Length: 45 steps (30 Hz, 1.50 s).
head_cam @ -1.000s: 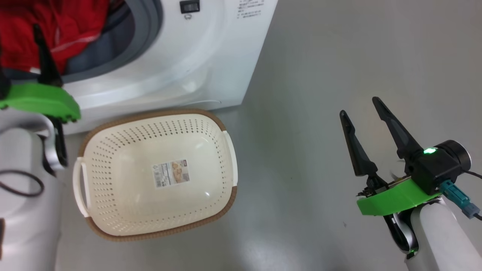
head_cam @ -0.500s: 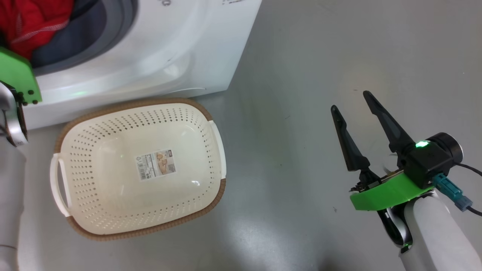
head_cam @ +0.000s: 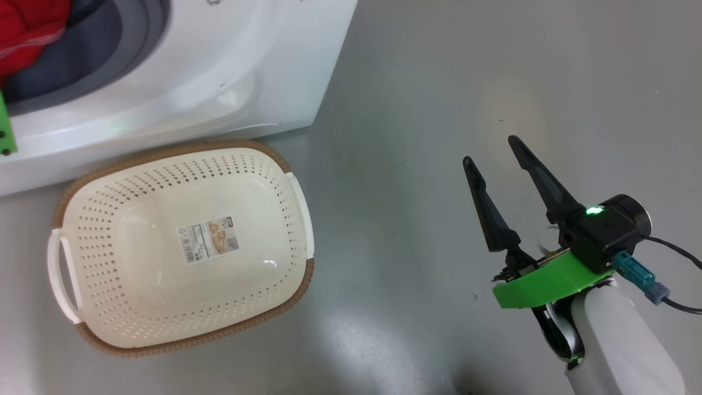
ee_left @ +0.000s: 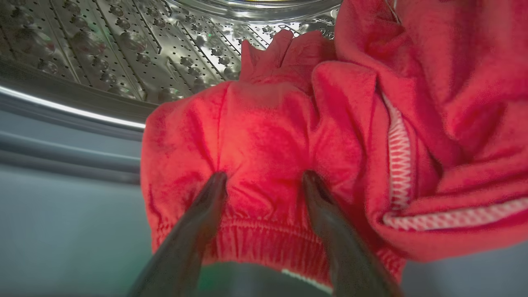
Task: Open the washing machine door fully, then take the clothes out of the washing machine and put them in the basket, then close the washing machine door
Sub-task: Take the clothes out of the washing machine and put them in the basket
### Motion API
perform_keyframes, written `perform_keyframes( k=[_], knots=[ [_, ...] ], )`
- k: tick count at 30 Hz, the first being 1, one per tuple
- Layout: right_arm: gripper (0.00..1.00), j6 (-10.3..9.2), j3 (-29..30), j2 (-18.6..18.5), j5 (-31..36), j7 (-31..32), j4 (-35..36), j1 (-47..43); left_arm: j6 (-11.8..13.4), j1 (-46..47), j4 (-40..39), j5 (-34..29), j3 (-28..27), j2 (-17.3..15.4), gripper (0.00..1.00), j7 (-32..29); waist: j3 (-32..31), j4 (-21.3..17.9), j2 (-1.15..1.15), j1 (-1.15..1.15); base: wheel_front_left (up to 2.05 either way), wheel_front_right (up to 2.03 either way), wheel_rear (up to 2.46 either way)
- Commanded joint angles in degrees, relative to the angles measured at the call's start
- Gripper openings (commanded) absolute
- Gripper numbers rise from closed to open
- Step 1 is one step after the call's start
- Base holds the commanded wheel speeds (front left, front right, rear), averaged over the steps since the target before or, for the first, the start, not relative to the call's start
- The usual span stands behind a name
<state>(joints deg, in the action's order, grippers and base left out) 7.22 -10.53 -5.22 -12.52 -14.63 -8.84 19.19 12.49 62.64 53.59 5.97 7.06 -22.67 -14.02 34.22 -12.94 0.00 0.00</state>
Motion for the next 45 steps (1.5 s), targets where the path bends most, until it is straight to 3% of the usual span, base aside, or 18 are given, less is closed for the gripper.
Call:
perform_keyframes(
  k=[1, 2, 3, 13, 22, 27, 45],
  knots=[
    [1.0, 0.26, -1.42, 0.02, -0.15, -0.37, 1.05, 0.3, -0.32, 0.39, -0.46, -0.81, -0.95, -3.96, 1.0, -0.36, 0.46, -0.45, 0.0, 0.0, 0.0, 0.0, 0.0],
    [1.0, 0.26, -1.46, 0.1, -0.23, -0.37, 1.03, 0.42, -0.54, 0.42, -0.33, -0.68, -0.95, -4.23, 0.44, -0.34, 0.64, -0.56, 0.0, 0.0, 0.0, 0.0, 0.0],
    [1.0, 0.26, -1.48, 0.17, -0.29, -0.37, 1.01, 0.55, -1.0, 0.5, -0.33, -0.52, -0.91, -4.44, 0.0, 0.07, 0.82, -0.64, 0.0, 0.0, 0.0, 0.0, 0.0],
    [1.0, 0.26, -1.2, 0.35, -0.29, -0.37, 0.48, 1.27, -4.25, 1.96, 2.23, 3.43, -2.91, -4.45, 0.0, 11.15, 1.1, -0.38, 0.0, 0.0, 0.0, 0.0, 0.0],
    [1.0, 0.26, -1.01, -0.26, 0.04, -0.37, 0.17, 1.6, -8.91, 2.42, 4.92, 8.06, -5.06, -1.53, 0.0, 25.26, -0.16, 0.97, 0.0, 0.0, 0.0, 0.0, 0.0],
    [1.0, 0.26, -0.86, -0.6, 0.27, -0.37, 0.16, 1.26, -10.07, 1.36, 3.46, 9.17, -5.81, -0.34, 0.0, 28.45, -1.13, 1.75, 0.0, 0.0, 0.0, 0.0, 0.0],
    [1.0, 0.26, -1.02, -1.74, 0.57, -0.37, -0.36, -1.18, -8.58, -18.45, -25.52, 7.72, -13.02, 6.07, 0.0, 29.01, -8.76, 4.2, 0.0, 0.0, 0.0, 0.0, 0.0]
  ],
)
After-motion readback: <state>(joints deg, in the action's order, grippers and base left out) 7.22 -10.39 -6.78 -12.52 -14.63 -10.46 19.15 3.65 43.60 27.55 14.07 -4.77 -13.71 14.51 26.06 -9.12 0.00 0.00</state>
